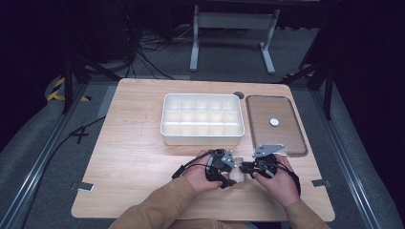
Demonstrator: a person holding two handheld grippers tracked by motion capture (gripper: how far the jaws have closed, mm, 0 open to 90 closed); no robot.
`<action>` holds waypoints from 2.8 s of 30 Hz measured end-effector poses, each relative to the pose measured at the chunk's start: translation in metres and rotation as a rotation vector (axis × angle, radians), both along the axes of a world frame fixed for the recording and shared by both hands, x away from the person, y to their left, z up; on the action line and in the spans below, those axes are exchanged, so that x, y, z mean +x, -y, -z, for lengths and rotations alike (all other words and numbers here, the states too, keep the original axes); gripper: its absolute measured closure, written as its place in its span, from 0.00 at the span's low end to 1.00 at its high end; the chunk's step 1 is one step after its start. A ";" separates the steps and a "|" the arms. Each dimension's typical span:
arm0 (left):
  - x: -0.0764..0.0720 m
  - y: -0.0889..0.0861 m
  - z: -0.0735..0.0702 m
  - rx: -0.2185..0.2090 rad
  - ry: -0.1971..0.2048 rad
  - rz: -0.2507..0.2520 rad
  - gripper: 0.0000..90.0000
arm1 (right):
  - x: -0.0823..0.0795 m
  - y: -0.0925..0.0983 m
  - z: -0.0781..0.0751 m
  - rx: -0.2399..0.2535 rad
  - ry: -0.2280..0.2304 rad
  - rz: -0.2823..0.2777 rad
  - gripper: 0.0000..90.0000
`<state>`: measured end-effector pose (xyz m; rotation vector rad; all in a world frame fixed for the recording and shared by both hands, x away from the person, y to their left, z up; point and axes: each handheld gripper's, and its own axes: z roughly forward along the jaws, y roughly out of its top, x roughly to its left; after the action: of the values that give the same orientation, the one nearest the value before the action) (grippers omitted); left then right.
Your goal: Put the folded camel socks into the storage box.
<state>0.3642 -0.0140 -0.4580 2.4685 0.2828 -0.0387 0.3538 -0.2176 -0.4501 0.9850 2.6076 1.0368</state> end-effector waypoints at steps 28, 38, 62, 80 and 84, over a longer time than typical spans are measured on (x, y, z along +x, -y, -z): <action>0.000 0.003 0.000 0.002 0.004 -0.009 0.53 | 0.020 -0.009 -0.008 -0.077 -0.229 0.123 0.59; 0.000 0.004 0.001 0.010 0.007 -0.013 0.53 | 0.033 -0.011 -0.006 -0.102 -0.326 0.103 0.60; -0.001 0.001 0.000 0.018 0.008 -0.013 0.53 | 0.043 -0.010 0.002 -0.017 -0.490 0.059 0.83; 0.009 -0.043 -0.014 0.001 0.035 -0.120 0.52 | 0.040 -0.007 -0.017 -0.033 -0.402 0.009 0.88; 0.011 -0.060 -0.021 0.000 0.049 -0.159 0.52 | 0.043 -0.005 -0.031 -0.056 -0.367 -0.011 0.88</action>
<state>0.3755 0.0457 -0.4372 2.4355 0.4561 0.0894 0.3973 -0.2125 -0.4194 1.2522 2.9125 0.8465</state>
